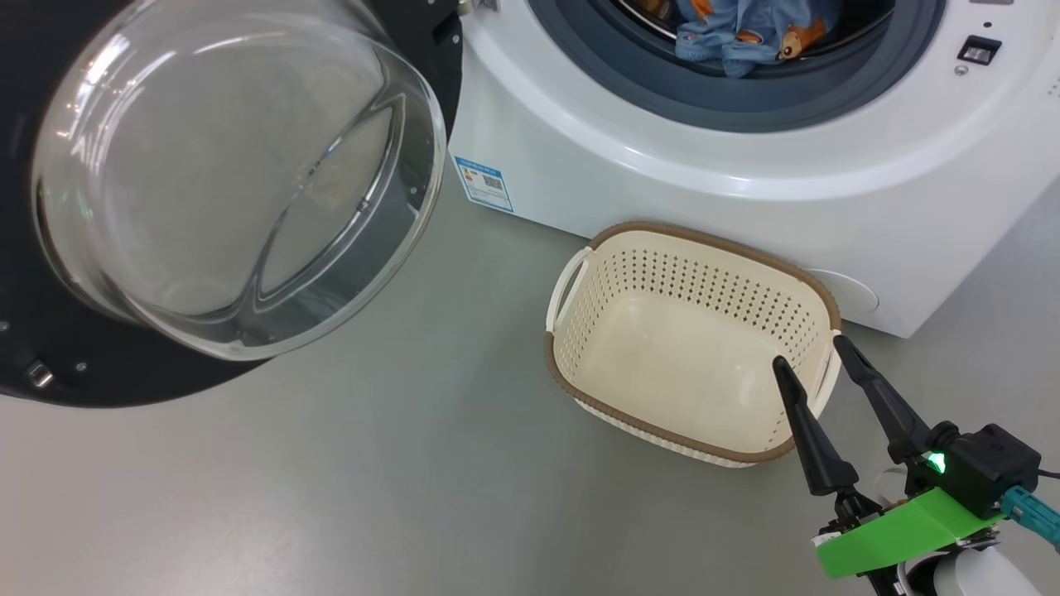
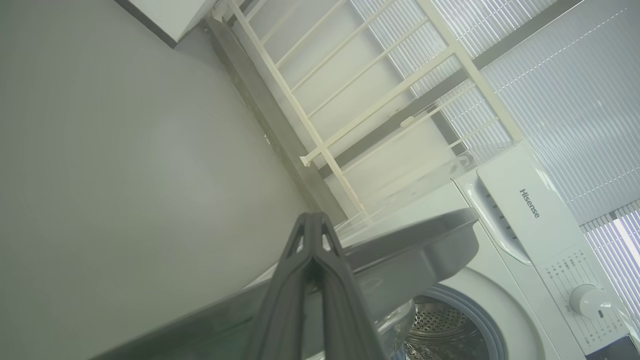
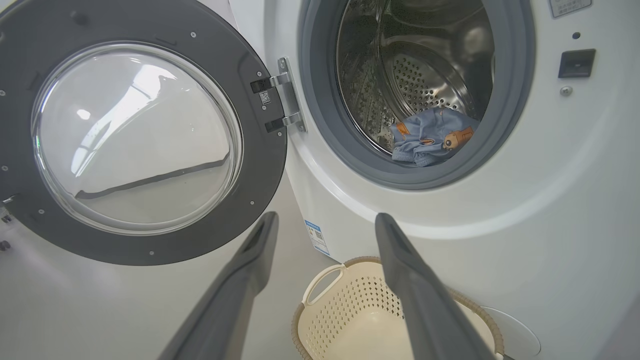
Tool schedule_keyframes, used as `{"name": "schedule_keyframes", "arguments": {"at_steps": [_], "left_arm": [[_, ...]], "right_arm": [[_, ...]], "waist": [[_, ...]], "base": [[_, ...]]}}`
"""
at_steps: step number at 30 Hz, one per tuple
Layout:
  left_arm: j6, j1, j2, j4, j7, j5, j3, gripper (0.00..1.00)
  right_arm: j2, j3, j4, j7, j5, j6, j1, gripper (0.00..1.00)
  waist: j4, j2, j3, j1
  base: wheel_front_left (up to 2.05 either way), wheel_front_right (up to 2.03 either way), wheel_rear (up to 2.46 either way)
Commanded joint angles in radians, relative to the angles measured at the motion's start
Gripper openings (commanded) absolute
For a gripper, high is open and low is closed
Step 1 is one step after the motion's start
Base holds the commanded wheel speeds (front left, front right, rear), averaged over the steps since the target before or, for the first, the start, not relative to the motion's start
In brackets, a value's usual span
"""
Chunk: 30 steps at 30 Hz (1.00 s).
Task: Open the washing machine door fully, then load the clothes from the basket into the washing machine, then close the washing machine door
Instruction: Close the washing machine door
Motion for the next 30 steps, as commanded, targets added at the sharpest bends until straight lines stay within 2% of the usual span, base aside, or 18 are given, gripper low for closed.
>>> {"name": "schedule_keyframes", "arguments": {"at_steps": [1,14,30], "left_arm": [[-0.005,-0.040,0.090,0.003,0.032,-0.013,0.015,0.00],[-0.005,-0.055,0.095,0.061,0.186,-0.026,-0.050,0.00],[-0.005,0.030,0.089,-0.078,0.392,-0.079,-0.102,0.00]], "right_arm": [[-0.010,0.018,-0.028,-0.005,-0.003,0.004,-0.029,1.00],[-0.016,0.005,-0.033,-0.005,-0.008,0.004,-0.044,1.00],[-0.007,0.000,-0.022,-0.005,-0.004,0.004,-0.039,1.00]], "waist": [[-0.004,0.0000,0.008,0.0000],[-0.006,0.0000,0.045,0.0000],[-0.003,0.0000,0.006,0.0000]], "base": [[0.00,0.00,0.00],[0.00,0.00,0.00],[0.00,0.00,0.00]]}}
